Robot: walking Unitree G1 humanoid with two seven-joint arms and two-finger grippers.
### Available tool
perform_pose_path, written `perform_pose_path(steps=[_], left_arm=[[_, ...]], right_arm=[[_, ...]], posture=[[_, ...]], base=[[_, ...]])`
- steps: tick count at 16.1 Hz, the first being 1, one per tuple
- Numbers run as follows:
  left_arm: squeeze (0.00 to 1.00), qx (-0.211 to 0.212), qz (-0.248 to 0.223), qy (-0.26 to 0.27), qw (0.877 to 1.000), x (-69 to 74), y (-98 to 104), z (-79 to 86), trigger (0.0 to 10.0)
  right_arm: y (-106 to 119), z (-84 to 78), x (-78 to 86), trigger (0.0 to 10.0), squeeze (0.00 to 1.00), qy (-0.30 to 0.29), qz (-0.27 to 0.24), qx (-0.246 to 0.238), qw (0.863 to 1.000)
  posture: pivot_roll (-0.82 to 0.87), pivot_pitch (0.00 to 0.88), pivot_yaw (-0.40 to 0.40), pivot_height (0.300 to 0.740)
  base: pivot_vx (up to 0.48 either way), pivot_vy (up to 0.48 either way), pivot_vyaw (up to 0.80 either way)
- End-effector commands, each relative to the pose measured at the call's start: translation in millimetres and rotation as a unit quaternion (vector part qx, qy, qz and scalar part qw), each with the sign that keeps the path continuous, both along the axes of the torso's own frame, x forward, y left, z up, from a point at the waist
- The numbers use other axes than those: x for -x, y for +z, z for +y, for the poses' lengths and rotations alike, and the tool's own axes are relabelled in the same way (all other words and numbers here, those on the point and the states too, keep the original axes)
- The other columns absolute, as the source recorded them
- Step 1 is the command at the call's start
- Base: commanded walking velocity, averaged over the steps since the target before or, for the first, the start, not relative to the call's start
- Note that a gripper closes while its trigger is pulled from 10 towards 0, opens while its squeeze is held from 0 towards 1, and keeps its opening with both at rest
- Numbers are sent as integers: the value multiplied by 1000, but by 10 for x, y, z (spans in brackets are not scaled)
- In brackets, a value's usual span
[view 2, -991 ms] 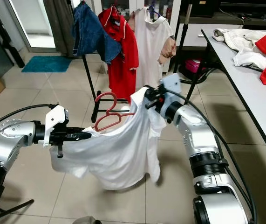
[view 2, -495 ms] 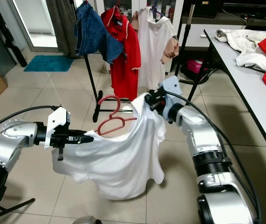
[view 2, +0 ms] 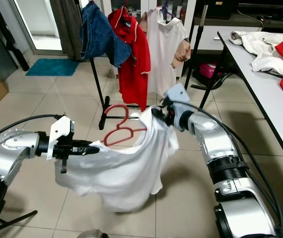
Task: Hang hanger
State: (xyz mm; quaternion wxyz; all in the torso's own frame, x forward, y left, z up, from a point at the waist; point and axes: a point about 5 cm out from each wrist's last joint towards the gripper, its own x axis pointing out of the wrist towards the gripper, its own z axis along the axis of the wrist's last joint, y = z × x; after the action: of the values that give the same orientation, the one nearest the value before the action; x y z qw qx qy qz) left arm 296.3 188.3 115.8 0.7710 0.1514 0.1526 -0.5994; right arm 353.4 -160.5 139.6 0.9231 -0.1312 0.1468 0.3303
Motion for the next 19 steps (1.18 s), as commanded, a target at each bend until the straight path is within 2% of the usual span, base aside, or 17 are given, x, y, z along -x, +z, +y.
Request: perform_pose_path(steps=[1, 5, 6, 7, 11, 12, 14, 17, 19], left_arm=[[0, 5, -14, -1, 1000, -7, 86, 38, 0], [0, 8, -17, -2, 1000, 44, 111, 80, 0], [0, 16, -21, -2, 1000, 66, 137, 95, 0], [0, 20, -22, -2, 1000, 79, 147, 103, 0], [0, 25, -25, 1, 999, 134, 161, 151, 0], [0, 25, -28, 5, 999, 141, 170, 173, 0], [0, 22, -30, 9, 999, 165, 192, 226, 0], [0, 11, -32, 4, 999, 185, 219, 270, 0], [0, 8, -34, -3, 999, 186, 227, 265, 0]], right_arm=[[-17, -6, 11, 10000, 1000, 12, 11, 13, 1000], [-39, -103, -4, 10000, 1000, 17, 4, 69, 997], [17, -134, -19, 10000, 447, 23, -5, 64, 998], [60, -135, -26, 10000, 0, 26, -6, 44, 999], [168, -250, -84, 10000, 0, -1, -28, 14, 999], [222, -260, -71, 10000, 0, 14, -43, 0, 999], [335, -224, 75, 10000, 0, 109, -69, -22, 991], [235, -198, 312, 10000, 0, 214, -33, 12, 976], [214, -78, 374, 10000, 0, 242, -34, 3, 970]], posture=[[13, 0, 55, 740], [10, 0, 56, 740], [10, 0, 54, 740], [10, 0, 53, 740], [9, 0, 49, 740], [9, 0, 49, 740], [9, 0, 49, 740], [4, 0, 53, 740], [3, 0, 56, 740]], base=[[0, 0, 0], [0, 0, 0], [0, 0, 0], [0, 0, 0], [0, 0, 0], [0, 0, 0], [0, 0, 0], [0, 0, 0], [0, 0, 0]])
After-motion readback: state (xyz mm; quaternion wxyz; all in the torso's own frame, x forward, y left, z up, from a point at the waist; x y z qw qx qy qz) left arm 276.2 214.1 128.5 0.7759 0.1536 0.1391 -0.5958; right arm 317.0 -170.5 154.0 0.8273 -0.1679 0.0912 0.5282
